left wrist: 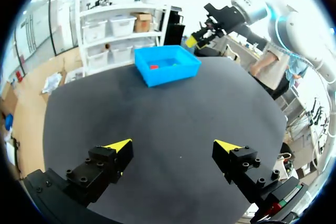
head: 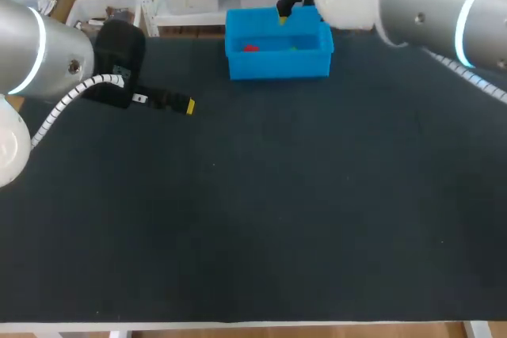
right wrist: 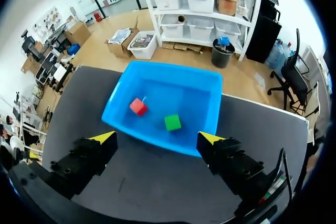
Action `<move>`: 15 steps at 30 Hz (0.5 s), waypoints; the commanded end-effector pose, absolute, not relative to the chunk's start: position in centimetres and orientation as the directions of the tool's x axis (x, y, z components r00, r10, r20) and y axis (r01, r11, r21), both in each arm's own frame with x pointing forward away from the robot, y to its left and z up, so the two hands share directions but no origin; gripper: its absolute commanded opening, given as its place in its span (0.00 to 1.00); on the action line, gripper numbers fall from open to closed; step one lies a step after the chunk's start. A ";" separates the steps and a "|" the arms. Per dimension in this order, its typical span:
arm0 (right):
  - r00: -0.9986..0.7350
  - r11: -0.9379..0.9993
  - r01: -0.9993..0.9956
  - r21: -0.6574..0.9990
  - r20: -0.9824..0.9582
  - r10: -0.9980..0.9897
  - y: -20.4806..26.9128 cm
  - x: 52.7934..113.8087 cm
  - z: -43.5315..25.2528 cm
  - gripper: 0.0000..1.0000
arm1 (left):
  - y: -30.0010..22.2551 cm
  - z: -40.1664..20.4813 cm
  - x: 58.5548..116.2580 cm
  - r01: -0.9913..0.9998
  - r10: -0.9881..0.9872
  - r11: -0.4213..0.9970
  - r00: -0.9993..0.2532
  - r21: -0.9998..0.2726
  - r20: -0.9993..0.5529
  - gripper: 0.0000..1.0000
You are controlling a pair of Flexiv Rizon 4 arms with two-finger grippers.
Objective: Use the left arm to pick the red cube and place it into the blue plastic box first, then use the right arm to grasp the green cube and put it into the same blue plastic box after the first action is fully finished.
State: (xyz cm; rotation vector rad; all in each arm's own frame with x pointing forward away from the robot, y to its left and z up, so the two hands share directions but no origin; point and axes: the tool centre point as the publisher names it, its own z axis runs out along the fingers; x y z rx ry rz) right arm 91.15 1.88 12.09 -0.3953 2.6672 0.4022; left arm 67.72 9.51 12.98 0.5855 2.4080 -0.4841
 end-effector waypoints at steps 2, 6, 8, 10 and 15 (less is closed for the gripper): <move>-0.804 0.917 -0.339 0.213 -0.572 -0.164 -1.7 81.3 13.6 1.00 | 9.7 12.9 67.8 0.517 0.291 0.832 -0.716 -0.202 -0.634 1.00; -0.795 0.912 -0.350 0.214 -0.583 -0.168 -2.3 79.0 13.7 1.00 | 9.7 12.9 67.8 0.517 0.291 0.832 -0.716 -0.202 -0.634 1.00; -0.793 0.910 -0.352 0.221 -0.586 -0.165 -2.6 77.9 13.5 1.00 | 9.7 12.9 67.8 0.517 0.291 0.832 -0.716 -0.202 -0.634 1.00; -0.795 0.906 -0.357 0.227 -0.583 -0.167 -2.7 77.1 13.2 1.00 | 9.7 12.9 67.8 0.517 0.291 0.832 -0.716 -0.202 -0.634 1.00; -0.797 0.903 -0.364 0.229 -0.579 -0.174 -3.4 75.1 12.4 1.00 | 9.7 12.9 67.8 0.517 0.291 0.832 -0.716 -0.202 -0.634 1.00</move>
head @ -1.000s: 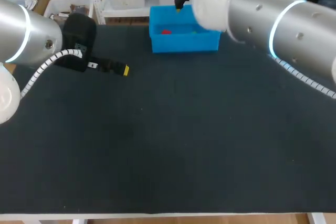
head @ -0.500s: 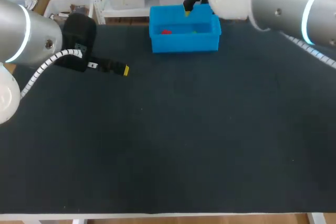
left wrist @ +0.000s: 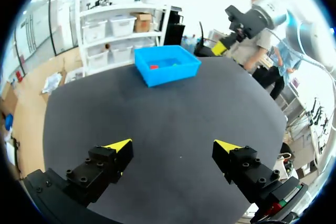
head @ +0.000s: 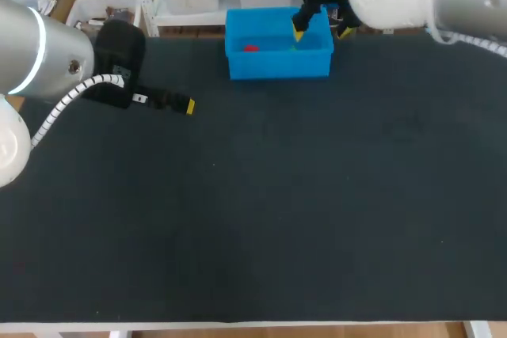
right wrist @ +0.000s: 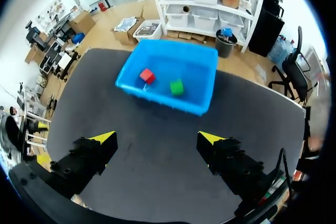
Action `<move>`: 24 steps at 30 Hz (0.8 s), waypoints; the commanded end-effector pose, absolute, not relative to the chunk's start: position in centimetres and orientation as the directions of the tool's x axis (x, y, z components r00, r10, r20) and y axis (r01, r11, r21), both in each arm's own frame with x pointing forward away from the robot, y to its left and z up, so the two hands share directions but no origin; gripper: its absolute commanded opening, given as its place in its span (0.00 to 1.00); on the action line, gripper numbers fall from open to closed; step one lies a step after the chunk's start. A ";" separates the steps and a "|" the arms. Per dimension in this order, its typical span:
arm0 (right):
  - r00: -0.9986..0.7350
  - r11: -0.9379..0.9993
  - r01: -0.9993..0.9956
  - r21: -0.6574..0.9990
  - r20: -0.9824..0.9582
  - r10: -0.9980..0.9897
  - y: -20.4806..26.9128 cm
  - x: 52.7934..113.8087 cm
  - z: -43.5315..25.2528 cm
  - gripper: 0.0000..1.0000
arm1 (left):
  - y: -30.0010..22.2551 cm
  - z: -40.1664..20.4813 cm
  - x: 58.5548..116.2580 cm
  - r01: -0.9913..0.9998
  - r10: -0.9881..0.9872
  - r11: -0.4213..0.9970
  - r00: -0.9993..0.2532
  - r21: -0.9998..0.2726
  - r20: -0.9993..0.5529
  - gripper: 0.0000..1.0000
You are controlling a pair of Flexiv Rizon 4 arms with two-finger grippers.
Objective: Use the left arm to pick the red cube and place it into the blue plastic box first, then use the right arm to grasp the green cube and put it into the same blue plastic box after the first action is fully finished.
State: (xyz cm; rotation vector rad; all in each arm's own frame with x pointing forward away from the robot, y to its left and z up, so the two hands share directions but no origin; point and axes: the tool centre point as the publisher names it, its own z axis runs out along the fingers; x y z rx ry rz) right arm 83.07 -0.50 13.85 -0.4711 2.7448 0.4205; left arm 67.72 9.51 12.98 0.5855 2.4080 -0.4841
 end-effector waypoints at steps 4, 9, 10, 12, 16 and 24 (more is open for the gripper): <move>-0.804 0.899 -0.368 0.235 -0.567 -0.181 -3.7 73.7 11.8 1.00 | 9.7 12.9 67.8 0.517 0.291 0.832 -0.716 -0.202 -0.634 1.00; -0.810 0.900 -0.365 0.240 -0.558 -0.180 -4.4 72.7 11.5 1.00 | 9.7 12.9 67.8 0.517 0.291 0.832 -0.716 -0.202 -0.634 1.00; -0.813 0.900 -0.364 0.241 -0.553 -0.181 -4.5 72.5 11.4 1.00 | 9.7 12.9 67.8 0.517 0.291 0.832 -0.716 -0.202 -0.634 1.00; -0.820 0.901 -0.364 0.236 -0.540 -0.190 -4.6 72.4 11.2 1.00 | 9.7 12.9 67.8 0.517 0.291 0.832 -0.716 -0.202 -0.634 1.00; -0.832 0.906 -0.354 0.233 -0.521 -0.191 -4.9 72.3 10.9 1.00 | 9.7 12.9 67.8 0.517 0.291 0.832 -0.716 -0.202 -0.634 1.00; -0.848 0.918 -0.328 0.223 -0.498 -0.182 -5.3 72.3 10.3 1.00 | 9.7 12.9 67.8 0.517 0.291 0.832 -0.716 -0.202 -0.634 1.00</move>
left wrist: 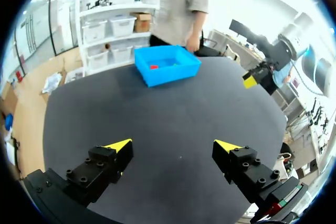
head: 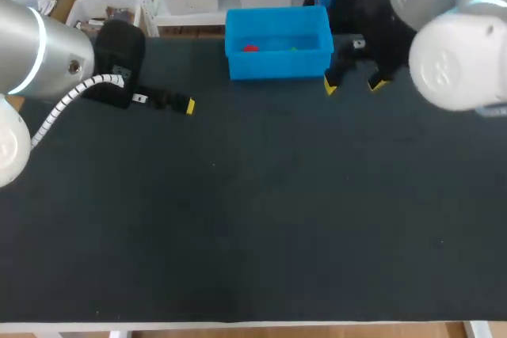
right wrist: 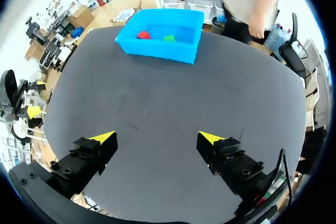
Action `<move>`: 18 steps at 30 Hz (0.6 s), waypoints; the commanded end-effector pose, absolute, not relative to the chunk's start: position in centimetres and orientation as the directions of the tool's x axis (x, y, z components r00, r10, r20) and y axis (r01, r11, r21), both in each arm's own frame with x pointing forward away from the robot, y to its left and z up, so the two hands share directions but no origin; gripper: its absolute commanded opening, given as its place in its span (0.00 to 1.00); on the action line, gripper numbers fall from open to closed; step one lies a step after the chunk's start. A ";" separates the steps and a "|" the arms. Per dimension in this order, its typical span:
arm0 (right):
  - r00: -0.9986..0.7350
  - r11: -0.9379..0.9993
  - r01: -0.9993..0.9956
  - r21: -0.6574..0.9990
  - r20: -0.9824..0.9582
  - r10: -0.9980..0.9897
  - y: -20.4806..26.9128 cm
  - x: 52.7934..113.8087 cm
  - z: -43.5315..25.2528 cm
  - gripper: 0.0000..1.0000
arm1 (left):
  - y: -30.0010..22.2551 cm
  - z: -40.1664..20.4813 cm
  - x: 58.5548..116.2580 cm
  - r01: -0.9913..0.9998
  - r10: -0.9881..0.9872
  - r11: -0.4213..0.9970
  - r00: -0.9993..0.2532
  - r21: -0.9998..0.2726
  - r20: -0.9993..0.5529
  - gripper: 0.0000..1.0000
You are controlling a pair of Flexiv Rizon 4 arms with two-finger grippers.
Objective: Use the left arm to pick the red cube and place it into the blue plastic box first, then use the right arm to grasp the green cube and put it into the same blue plastic box after the first action is fully finished.
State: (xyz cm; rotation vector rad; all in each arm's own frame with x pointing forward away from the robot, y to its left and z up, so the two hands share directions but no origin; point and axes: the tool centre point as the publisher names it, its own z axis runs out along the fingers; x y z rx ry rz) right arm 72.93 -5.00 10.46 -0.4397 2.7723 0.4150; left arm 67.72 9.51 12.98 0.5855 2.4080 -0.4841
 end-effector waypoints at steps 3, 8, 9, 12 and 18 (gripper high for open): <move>-0.849 0.921 -0.326 0.213 -0.494 -0.187 -5.3 72.2 10.3 1.00 | 9.7 12.9 67.8 0.517 0.291 0.832 -0.716 -0.202 -0.634 1.00; -0.852 0.922 -0.326 0.210 -0.488 -0.190 -5.3 72.2 10.3 1.00 | 9.7 12.9 67.8 0.517 0.291 0.832 -0.716 -0.202 -0.634 1.00; -0.852 0.922 -0.326 0.211 -0.487 -0.190 -5.3 72.1 10.3 1.00 | 9.7 12.9 67.8 0.517 0.291 0.832 -0.716 -0.202 -0.634 1.00; -0.852 0.920 -0.327 0.214 -0.488 -0.189 -5.2 72.1 10.3 1.00 | 9.7 12.9 67.8 0.517 0.291 0.832 -0.716 -0.202 -0.634 1.00; -0.842 0.915 -0.338 0.219 -0.504 -0.190 -4.8 72.1 10.6 1.00 | 9.7 12.9 67.8 0.517 0.291 0.832 -0.716 -0.202 -0.634 1.00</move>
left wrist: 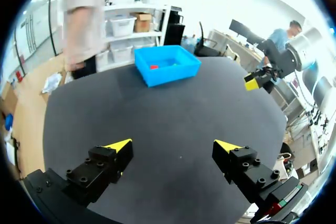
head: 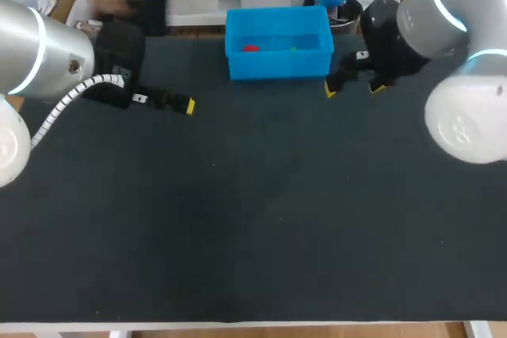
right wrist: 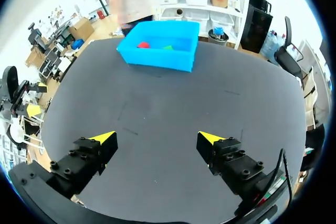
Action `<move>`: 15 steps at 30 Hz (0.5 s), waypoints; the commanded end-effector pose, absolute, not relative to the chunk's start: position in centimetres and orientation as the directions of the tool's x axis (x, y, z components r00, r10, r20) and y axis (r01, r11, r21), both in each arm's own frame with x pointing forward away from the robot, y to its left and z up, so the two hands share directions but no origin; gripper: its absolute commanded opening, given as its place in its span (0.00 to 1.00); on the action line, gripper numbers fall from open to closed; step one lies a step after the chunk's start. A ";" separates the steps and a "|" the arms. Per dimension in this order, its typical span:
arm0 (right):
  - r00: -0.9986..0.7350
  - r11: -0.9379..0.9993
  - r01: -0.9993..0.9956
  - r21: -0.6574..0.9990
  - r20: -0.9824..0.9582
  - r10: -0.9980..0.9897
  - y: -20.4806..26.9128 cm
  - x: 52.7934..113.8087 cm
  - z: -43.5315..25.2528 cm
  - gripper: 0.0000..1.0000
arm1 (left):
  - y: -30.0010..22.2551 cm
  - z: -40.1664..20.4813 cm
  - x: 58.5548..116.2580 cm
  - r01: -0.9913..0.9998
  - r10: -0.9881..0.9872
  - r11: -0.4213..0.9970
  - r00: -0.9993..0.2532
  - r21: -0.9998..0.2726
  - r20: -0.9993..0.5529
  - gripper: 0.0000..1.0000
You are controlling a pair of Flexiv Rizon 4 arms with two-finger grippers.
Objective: Use the left arm to pick the red cube and place it into the blue plastic box first, then use the right arm to grasp the green cube and put it into the same blue plastic box after the first action is fully finished.
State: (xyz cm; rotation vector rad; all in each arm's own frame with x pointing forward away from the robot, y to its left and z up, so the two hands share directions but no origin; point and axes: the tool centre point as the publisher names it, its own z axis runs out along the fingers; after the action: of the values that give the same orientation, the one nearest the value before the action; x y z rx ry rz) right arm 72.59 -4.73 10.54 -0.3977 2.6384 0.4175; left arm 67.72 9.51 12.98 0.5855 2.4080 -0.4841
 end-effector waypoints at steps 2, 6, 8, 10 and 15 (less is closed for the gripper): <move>-0.842 0.914 -0.339 0.222 -0.505 -0.190 -4.7 72.2 10.6 1.00 | 9.7 12.9 67.8 0.517 0.291 0.832 -0.716 -0.202 -0.634 1.00; -0.840 0.907 -0.349 0.238 -0.509 -0.189 -4.4 72.3 10.7 1.00 | 9.7 12.9 67.8 0.517 0.291 0.832 -0.716 -0.202 -0.634 1.00; -0.840 0.907 -0.349 0.238 -0.509 -0.189 -4.4 72.3 10.7 1.00 | 9.7 12.9 67.8 0.517 0.291 0.832 -0.716 -0.202 -0.634 1.00; -0.840 0.907 -0.349 0.238 -0.509 -0.189 -4.4 72.3 10.7 1.00 | 9.7 12.9 67.8 0.517 0.291 0.832 -0.716 -0.202 -0.634 1.00; -0.840 0.907 -0.349 0.238 -0.509 -0.189 -4.4 72.3 10.7 1.00 | 9.7 12.9 67.8 0.517 0.291 0.832 -0.716 -0.202 -0.634 1.00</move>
State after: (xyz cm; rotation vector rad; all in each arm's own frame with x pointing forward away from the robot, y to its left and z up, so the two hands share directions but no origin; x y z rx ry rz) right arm 72.61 -4.42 10.61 -0.3947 2.5856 0.4521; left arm 67.72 9.51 12.98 0.5855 2.4080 -0.4841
